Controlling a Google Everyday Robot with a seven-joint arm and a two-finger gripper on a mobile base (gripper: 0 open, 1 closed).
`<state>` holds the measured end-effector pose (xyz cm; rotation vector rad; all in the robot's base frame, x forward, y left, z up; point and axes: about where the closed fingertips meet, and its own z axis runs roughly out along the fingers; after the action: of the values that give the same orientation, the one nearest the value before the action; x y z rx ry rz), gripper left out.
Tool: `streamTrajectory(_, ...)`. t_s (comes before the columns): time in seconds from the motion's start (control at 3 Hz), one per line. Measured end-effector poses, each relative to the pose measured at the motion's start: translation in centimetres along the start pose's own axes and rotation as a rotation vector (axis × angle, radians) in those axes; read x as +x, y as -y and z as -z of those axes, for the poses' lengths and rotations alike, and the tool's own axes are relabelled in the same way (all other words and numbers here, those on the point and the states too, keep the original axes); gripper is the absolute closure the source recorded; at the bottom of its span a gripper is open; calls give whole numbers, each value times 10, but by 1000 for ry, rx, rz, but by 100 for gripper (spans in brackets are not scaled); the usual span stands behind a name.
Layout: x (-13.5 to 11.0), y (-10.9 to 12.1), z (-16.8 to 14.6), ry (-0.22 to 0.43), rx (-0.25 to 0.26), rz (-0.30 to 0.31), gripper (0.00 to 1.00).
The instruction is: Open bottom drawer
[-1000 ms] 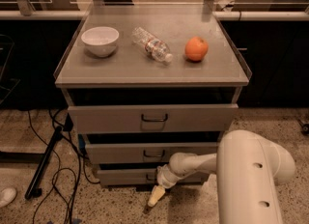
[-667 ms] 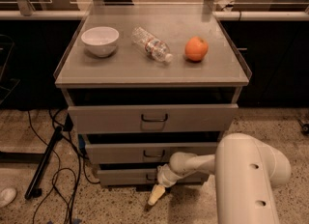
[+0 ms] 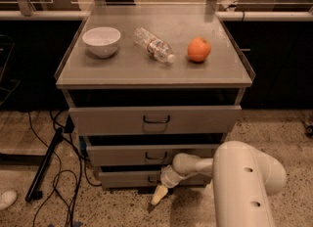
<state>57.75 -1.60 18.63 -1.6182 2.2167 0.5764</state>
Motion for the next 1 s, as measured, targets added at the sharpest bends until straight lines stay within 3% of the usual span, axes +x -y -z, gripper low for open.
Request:
streamTrajectory(0.33, 7, -36, 28, -9, -72, 15, 0)
streamTrajectory(0.67, 22, -96, 80, -34, -181, 53, 0)
streamTrajectory(1.0, 25, -107, 81, -51, -195, 64, 0)
